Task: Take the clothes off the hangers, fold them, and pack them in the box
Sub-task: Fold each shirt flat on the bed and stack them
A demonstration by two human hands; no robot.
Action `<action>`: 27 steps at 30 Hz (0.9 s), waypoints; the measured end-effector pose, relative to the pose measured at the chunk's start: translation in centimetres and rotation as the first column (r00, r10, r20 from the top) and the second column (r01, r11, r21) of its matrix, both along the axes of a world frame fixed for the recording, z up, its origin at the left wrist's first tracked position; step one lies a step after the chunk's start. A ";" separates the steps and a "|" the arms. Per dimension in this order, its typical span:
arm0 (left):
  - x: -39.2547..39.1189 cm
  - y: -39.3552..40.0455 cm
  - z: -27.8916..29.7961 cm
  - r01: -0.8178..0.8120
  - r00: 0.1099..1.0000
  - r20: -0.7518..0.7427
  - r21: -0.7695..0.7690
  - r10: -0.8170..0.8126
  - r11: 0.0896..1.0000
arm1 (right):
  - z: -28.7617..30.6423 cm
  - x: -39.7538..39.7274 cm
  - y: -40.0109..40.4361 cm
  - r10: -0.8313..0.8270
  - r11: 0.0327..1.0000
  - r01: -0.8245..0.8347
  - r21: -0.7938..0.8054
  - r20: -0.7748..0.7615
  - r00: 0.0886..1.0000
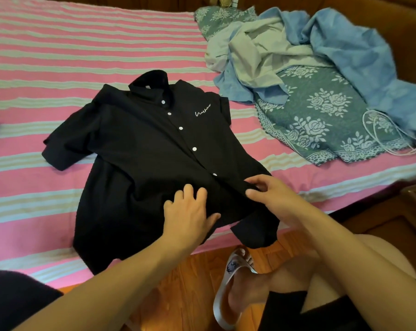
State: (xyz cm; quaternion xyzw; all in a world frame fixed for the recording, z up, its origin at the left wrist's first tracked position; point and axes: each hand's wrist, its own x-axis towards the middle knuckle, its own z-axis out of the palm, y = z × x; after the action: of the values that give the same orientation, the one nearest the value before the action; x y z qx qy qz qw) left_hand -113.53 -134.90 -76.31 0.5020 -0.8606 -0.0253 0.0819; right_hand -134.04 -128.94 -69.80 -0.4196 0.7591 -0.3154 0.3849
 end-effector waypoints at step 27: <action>7.3 -1.2 8.7 0.024 0.939 -0.300 0.546 0.169 0.837 | 0.7 1.7 0.1 0.115 0.987 -0.111 0.117 -0.026 0.993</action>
State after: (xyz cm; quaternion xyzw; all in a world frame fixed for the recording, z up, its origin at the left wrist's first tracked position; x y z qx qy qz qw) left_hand -106.19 -136.12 -67.64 0.5253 -0.7713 -0.3497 0.0830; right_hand -132.29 -128.80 -69.11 -0.4442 0.7571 -0.2419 0.4135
